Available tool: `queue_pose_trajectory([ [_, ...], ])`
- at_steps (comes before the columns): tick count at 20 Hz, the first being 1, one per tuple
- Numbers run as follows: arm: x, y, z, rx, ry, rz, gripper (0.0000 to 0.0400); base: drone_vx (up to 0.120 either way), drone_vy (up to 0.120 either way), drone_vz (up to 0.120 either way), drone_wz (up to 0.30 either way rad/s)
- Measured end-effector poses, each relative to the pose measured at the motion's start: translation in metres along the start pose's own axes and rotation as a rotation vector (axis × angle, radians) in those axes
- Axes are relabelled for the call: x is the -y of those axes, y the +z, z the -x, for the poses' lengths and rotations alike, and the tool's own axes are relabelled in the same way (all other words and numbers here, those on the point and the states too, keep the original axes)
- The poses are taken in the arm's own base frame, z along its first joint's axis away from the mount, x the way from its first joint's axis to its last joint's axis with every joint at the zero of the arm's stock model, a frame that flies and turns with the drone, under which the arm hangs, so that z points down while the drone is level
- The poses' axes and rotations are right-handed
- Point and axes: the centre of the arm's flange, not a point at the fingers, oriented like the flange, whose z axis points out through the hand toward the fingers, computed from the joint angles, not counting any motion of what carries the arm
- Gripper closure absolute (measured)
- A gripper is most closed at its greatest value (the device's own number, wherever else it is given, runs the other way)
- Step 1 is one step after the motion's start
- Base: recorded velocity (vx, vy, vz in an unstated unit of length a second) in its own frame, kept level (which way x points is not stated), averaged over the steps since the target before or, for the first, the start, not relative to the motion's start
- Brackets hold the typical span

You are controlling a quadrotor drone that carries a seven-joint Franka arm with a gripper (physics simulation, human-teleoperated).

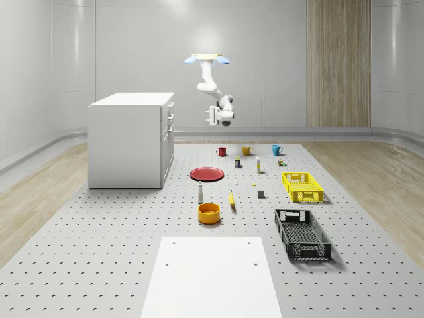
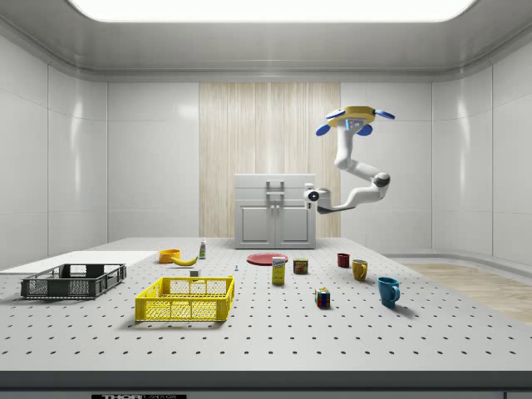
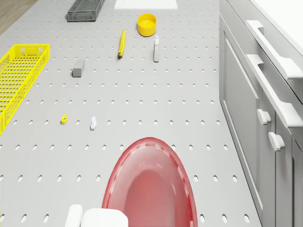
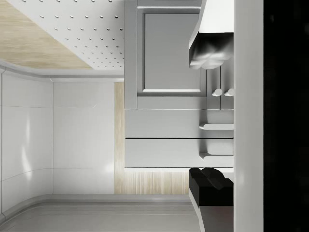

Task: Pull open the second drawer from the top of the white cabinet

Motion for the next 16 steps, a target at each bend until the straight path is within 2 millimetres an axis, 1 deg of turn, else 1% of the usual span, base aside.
queue_pose_trajectory([
  [5,0.0000,0.0000,0.0000,0.000,0.000,0.000,0.0100,0.120,-0.120,0.000,0.000],
  [6,0.0000,0.0000,0.0000,0.000,0.000,0.000,0.0100,0.120,-0.040,0.000,0.000],
  [16,0.0000,0.0000,0.0000,0.000,0.000,0.000,0.0100,0.120,0.000,0.000,0.000],
])
